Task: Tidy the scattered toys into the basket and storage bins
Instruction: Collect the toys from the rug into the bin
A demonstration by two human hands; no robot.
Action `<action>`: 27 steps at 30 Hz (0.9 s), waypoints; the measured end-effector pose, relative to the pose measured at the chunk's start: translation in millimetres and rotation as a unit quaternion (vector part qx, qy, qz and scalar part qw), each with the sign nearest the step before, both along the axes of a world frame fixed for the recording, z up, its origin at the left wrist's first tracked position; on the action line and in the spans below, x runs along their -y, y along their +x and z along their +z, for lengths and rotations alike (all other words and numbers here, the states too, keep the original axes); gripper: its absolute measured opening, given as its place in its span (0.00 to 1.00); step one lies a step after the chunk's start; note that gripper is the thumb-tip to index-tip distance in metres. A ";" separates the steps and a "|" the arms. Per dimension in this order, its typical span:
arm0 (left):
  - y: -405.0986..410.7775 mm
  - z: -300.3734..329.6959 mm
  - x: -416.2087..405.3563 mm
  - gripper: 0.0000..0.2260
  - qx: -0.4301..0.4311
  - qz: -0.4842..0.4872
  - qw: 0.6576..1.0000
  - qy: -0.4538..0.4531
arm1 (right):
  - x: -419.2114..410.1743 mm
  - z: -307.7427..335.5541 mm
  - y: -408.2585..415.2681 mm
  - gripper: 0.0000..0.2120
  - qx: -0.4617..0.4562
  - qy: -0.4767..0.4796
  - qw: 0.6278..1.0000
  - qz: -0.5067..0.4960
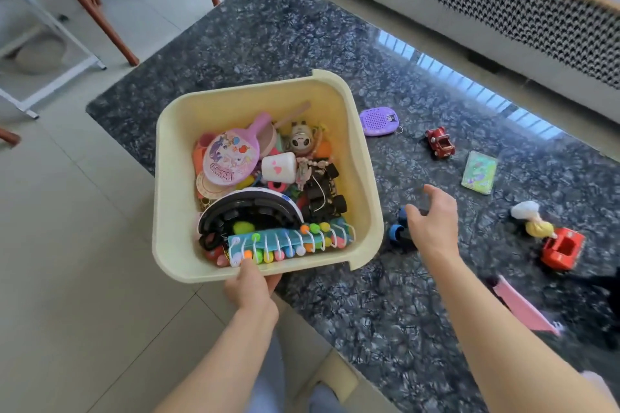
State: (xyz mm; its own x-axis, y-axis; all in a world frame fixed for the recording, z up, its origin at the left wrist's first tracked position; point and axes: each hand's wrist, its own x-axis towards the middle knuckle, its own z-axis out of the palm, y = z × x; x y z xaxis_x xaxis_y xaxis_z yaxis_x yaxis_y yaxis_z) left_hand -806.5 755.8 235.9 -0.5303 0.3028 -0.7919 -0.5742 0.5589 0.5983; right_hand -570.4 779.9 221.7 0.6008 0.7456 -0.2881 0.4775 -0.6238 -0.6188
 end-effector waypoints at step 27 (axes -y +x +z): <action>7.0 5.8 -1.8 0.04 -0.023 -0.003 1.000 -0.011 | 33.4 52.1 -38.5 0.17 -0.038 0.251 0.966 -0.043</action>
State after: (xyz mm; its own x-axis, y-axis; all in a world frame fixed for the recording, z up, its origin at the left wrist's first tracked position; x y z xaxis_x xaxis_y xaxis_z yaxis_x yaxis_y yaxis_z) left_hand -799.5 757.6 241.7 -0.5648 0.2881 -0.7733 -0.5429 0.5760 0.6111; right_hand -608.8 746.5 273.8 0.6578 0.7515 0.0503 0.3783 -0.2719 -0.8849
